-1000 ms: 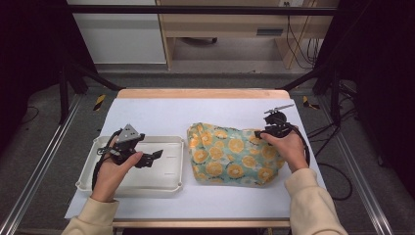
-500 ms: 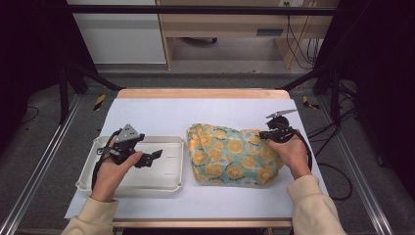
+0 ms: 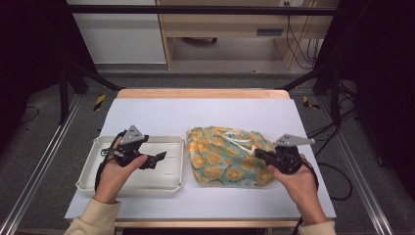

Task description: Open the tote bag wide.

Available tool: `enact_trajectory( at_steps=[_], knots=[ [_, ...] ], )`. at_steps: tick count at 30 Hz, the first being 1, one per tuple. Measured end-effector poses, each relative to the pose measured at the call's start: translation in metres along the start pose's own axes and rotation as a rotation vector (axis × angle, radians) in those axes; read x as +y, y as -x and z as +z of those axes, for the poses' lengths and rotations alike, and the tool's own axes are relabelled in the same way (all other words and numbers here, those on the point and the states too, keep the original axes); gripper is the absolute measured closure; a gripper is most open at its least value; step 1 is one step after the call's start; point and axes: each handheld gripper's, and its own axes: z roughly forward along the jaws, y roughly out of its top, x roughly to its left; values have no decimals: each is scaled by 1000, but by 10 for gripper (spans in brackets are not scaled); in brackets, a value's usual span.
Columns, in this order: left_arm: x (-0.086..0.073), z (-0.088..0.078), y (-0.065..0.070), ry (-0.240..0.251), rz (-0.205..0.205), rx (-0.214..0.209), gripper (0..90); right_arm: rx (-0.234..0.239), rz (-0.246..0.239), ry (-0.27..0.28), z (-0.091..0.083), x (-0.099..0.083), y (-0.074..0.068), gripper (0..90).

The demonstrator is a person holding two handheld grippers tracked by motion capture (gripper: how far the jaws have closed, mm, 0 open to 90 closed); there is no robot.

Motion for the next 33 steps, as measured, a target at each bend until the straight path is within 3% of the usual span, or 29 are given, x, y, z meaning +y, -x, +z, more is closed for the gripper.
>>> enact_trajectory(
  at_steps=[1, 3, 4, 9, 12, 14, 17, 21, 23, 25, 26, 29, 31, 33],
  knots=[
    [1, 1, 3, -1, 8, -5, 95, 11, -23, 1, -6, -12, -12, 900],
    [4, 3, 7, 0, 15, -6, 97, 13, -26, 3, -8, -17, -16, 900],
    [5, 4, 9, 2, 22, -8, 104, 23, -22, 6, -12, -29, -23, 900],
    [14, 9, 23, 11, 66, -31, 114, 31, 11, 13, -15, -60, -28, 900],
    [24, 14, 35, 8, 116, -61, 115, 6, 10, -35, -14, -77, -28, 900],
    [33, 20, 42, 12, 144, -79, 115, -12, 6, -54, -17, -81, -30, 900],
    [46, 36, 53, 18, 152, -128, 115, -29, 18, -60, -20, -85, -28, 900],
    [61, 57, 73, -6, 215, -195, 109, -35, 14, -78, -19, -88, -26, 900],
    [66, 67, 81, -35, 247, -194, 108, -37, 8, -82, -20, -89, -26, 900],
    [66, 78, 84, -57, 241, -238, 108, -38, 12, -81, -21, -89, -25, 900],
    [64, 82, 85, -81, 243, -255, 123, -40, 19, -79, -22, -89, -24, 900],
    [55, 84, 90, -110, 255, -253, 221, -40, 13, -65, -23, -89, -23, 900],
    [46, 79, 93, -96, 249, -264, 387, -40, 17, -57, -24, -89, -22, 900],
    [38, 74, 95, -82, 259, -250, 503, -43, 19, -51, -23, -88, -21, 900]
  ],
)
